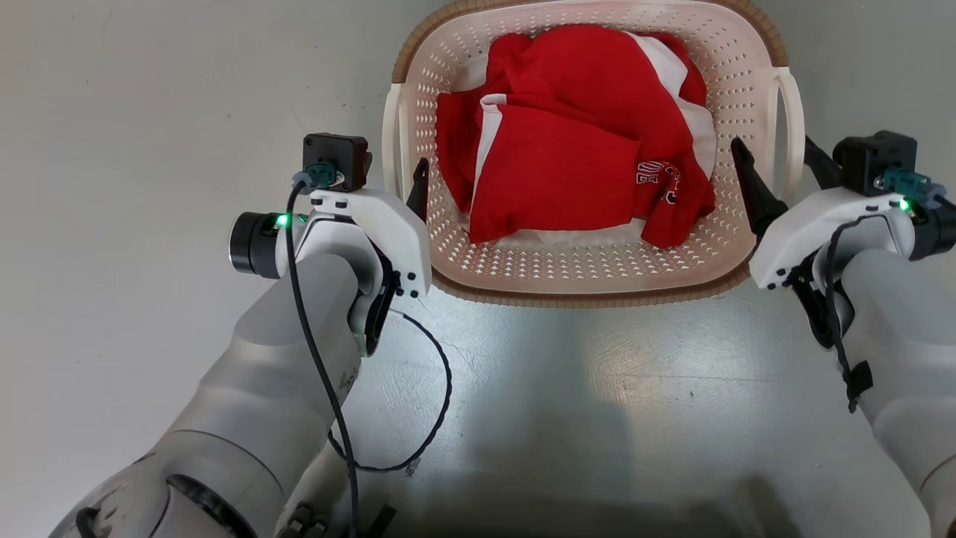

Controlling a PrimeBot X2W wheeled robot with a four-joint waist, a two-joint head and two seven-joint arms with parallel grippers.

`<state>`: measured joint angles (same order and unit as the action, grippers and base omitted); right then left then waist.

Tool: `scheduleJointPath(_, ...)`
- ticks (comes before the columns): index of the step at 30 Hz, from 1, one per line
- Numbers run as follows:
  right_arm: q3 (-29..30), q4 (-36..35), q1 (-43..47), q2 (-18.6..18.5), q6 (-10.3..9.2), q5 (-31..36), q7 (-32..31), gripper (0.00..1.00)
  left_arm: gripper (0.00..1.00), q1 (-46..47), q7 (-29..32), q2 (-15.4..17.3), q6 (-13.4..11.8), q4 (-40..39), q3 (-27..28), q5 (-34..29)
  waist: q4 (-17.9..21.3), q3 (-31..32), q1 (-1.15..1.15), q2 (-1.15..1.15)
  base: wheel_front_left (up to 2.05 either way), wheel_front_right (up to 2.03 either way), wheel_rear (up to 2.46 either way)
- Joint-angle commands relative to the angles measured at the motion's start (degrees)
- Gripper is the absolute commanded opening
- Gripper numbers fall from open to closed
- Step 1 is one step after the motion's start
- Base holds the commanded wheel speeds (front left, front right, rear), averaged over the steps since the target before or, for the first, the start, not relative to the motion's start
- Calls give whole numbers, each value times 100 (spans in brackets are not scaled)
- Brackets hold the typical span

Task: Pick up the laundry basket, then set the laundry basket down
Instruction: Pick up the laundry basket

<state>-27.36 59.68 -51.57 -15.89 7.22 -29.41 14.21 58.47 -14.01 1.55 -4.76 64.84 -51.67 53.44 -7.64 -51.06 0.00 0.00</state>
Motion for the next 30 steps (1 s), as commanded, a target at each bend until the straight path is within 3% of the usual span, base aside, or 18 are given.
scheduleJointPath(1, -112, -13, 125, 70, 26, -44, 79, 100, 100, 42, 33, 132, -80, -20, 5, 72, -4, -3, 0, 0, 0, 0, 0)
scheduleJointPath(30, -990, 595, -482, 185, 26, -889, 76, 100, 100, 446, 449, 132, -283, 167, -901, 803, 72, 35, 0, 0, 0, 0, 0)
